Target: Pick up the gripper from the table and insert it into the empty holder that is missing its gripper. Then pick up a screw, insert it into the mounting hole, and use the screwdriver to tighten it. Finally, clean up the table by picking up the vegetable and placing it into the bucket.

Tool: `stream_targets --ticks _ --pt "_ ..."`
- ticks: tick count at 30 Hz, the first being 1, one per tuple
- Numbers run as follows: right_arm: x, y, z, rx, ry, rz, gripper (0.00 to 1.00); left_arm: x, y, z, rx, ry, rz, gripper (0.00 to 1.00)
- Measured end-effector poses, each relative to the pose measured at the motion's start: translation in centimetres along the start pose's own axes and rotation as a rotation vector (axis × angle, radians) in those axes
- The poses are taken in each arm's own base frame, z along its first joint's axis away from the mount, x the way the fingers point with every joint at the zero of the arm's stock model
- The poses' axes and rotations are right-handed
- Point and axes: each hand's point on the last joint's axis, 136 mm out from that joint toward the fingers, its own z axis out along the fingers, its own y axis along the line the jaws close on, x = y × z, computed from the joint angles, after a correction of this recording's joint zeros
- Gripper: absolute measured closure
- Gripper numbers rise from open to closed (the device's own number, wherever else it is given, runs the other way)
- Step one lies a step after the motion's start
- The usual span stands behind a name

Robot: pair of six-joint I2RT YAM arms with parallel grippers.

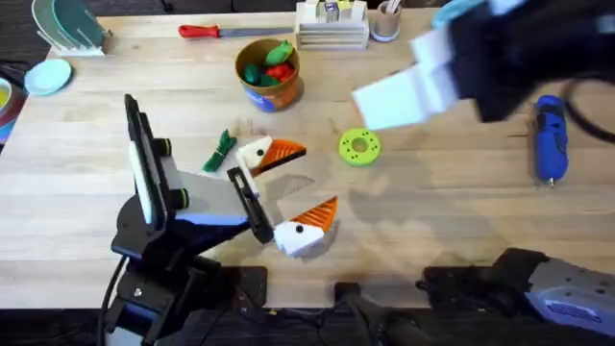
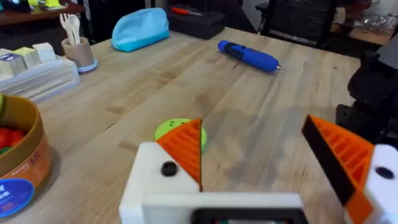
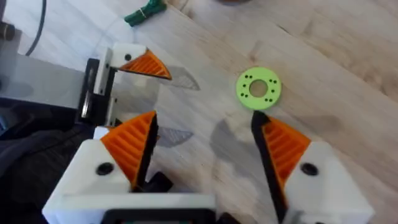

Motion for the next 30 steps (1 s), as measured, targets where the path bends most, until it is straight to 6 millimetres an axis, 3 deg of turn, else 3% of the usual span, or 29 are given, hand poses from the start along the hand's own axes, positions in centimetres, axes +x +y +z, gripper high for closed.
stream_targets --ticks 5,11,15,19,23,25,28,30 --pt "2.4 -0.7 -1.9 -0.024 -0.008 0.037 0.1 0.0 0.0 0.0 0.0 0.0 0.0 0.009" --pt "7.7 0.1 -0.2 -0.124 0.069 0.054 0.096 0.0 0.0 0.0 0.0 0.0 0.0 0.009" --pt "10.1 0.7 -0.3 -0.179 0.074 0.07 0.097 0.0 0.0 0.0 0.0 0.0 0.0 0.009" --pt "11.8 1.4 -1.2 -0.235 0.048 0.061 0.037 0.0 0.0 0.0 0.0 0.0 0.0 0.009" --pt "12.6 2.0 -1.7 -0.275 0.04 0.051 0.01 0.0 0.0 0.0 0.0 0.0 0.001 0.102" --pt "12.7 2.1 -1.6 -0.282 0.045 0.046 0.01 0.0 0.0 0.0 0.0 0.0 0.005 0.293" --pt "12.8 2.1 -1.5 -0.287 0.05 0.04 0.01 0.0 0.0 0.0 0.001 0.0 0.004 0.771" --pt "12.8 2.1 -1.5 -0.287 0.048 0.037 0.01 0.0 0.0 0.0 0.001 0.0 0.01 0.976"
